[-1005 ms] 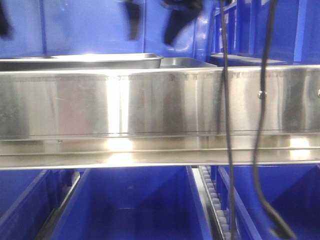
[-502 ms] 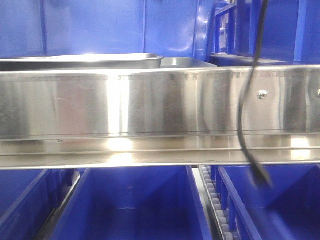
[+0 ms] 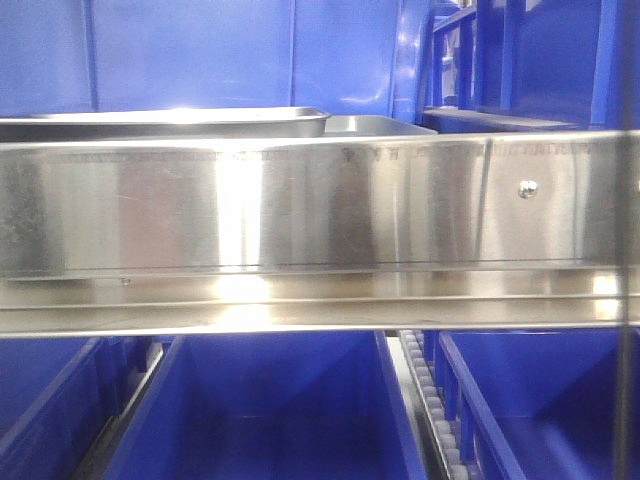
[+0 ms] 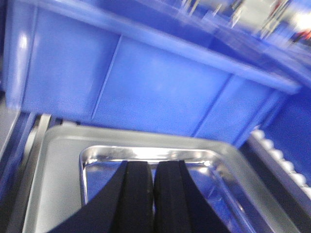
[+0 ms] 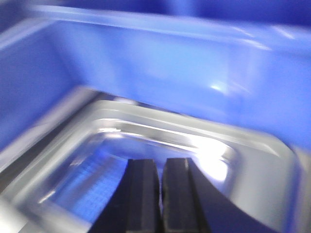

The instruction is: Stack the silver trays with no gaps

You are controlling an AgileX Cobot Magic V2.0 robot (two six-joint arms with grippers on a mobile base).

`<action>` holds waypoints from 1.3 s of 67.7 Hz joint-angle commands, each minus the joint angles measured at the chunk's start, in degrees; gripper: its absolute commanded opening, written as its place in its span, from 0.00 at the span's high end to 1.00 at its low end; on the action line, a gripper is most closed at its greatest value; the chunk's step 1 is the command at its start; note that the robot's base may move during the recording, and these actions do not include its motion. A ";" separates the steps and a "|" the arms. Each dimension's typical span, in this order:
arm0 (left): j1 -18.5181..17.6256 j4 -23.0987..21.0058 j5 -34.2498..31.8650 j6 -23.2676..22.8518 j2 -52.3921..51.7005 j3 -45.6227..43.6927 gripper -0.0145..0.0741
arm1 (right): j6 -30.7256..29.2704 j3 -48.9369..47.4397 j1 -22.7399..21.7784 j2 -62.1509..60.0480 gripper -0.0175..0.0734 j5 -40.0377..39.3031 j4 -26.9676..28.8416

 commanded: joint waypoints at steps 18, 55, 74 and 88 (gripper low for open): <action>-0.04 -1.16 -0.83 14.95 -17.71 7.49 0.83 | -1.91 23.74 0.40 -18.87 0.82 -20.64 -6.47; -0.04 -1.81 -1.04 21.67 -28.41 11.88 0.83 | -1.91 33.11 0.40 -33.17 0.82 -19.86 -6.47; -0.04 -1.60 -1.04 21.67 -28.42 11.88 0.83 | -1.91 33.11 0.40 -33.17 0.82 -19.86 -6.47; -0.04 -1.60 -1.04 21.67 -28.42 11.88 0.83 | -1.91 33.11 0.40 -33.17 0.82 -19.86 -6.47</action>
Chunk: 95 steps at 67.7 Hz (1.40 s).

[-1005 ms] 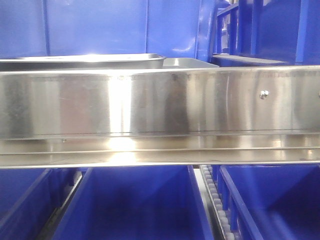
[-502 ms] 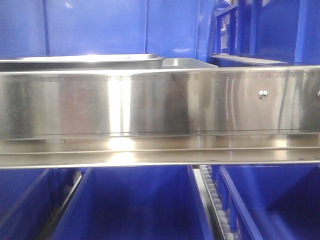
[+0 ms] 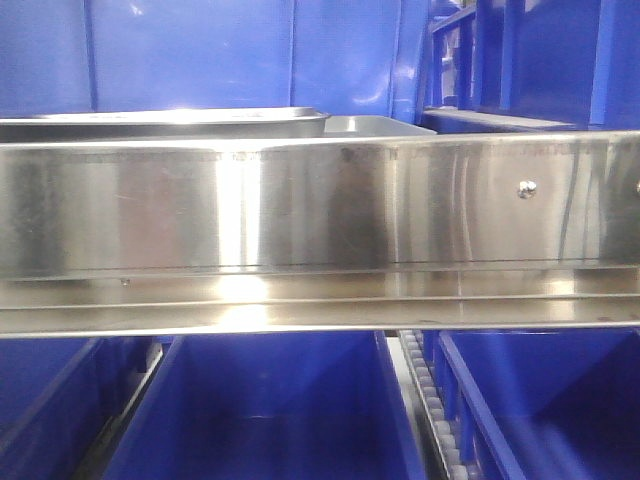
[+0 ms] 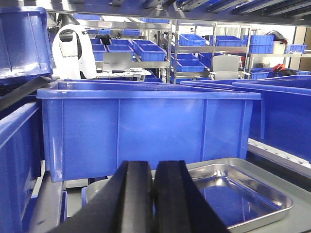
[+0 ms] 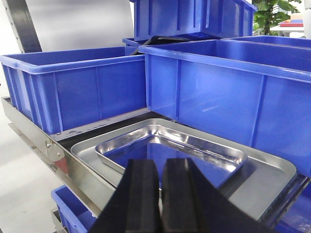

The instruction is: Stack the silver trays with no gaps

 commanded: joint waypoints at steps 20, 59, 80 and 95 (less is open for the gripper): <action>-0.04 -0.27 -0.91 0.17 -0.39 0.13 0.83 | -23.15 3.59 -5.45 -1.78 0.82 -4.76 18.21; -0.04 -0.27 -0.91 0.17 -0.39 0.13 0.83 | -39.29 25.88 -38.99 -27.48 0.82 -1.30 29.23; -0.04 -0.27 -0.91 0.17 -0.39 0.13 0.83 | -39.29 32.36 -42.90 -36.61 0.82 -0.96 30.19; -0.04 -0.27 -1.13 0.17 -0.39 0.13 0.83 | -39.29 33.80 -43.66 -36.61 0.82 -1.87 30.20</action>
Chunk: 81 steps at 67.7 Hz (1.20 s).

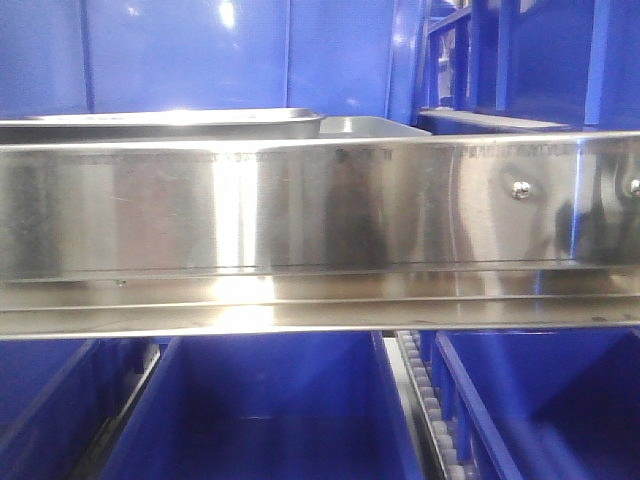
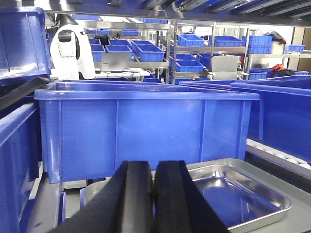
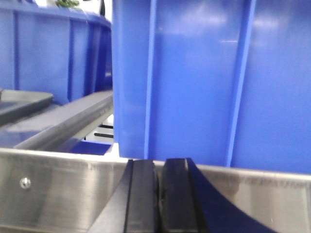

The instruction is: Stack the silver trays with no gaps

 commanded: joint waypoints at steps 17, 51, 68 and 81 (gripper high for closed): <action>-0.04 -0.27 -1.10 0.17 -0.39 0.13 0.83 | -0.36 0.10 -0.27 -0.36 0.82 -1.64 0.14; 0.29 0.72 -1.83 0.28 -0.65 0.41 0.83 | -0.36 0.10 -0.27 -0.36 0.82 -1.64 0.14; 10.81 -11.64 -17.51 11.60 -2.19 10.42 0.83 | -0.36 0.10 -0.27 -0.36 0.82 -1.64 0.14; 17.39 -10.54 -18.13 11.99 -5.08 19.60 0.83 | -0.36 0.10 -0.27 -0.36 0.82 -1.64 0.14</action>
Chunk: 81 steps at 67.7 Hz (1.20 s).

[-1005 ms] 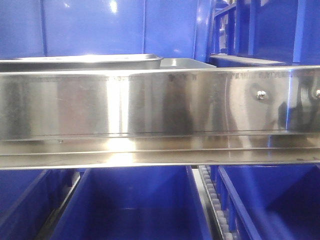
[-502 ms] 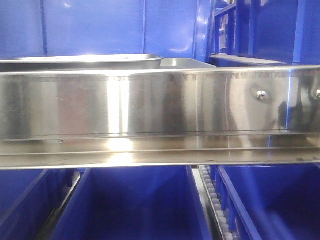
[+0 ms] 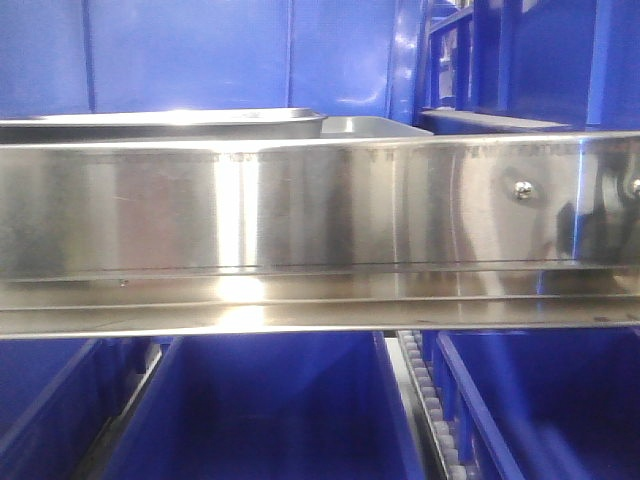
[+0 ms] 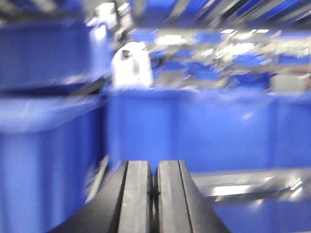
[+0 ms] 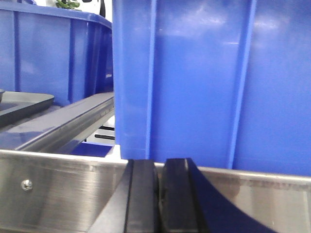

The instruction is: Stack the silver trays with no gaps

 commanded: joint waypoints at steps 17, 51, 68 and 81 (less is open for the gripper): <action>1.75 0.86 -1.16 0.84 -6.23 12.48 0.83 | -0.36 0.00 -0.27 -0.22 0.82 -1.38 0.14; 1.87 1.19 0.86 0.84 -6.23 12.48 0.83 | -0.36 0.00 -0.27 -0.22 0.82 -1.38 0.14; 1.87 1.19 0.86 0.84 -6.23 12.48 0.83 | -0.36 0.00 -0.27 -0.22 0.82 -1.38 0.14; 1.87 1.19 0.86 0.84 -6.23 12.48 0.83 | -0.36 0.00 -0.27 -0.22 0.82 -1.38 0.14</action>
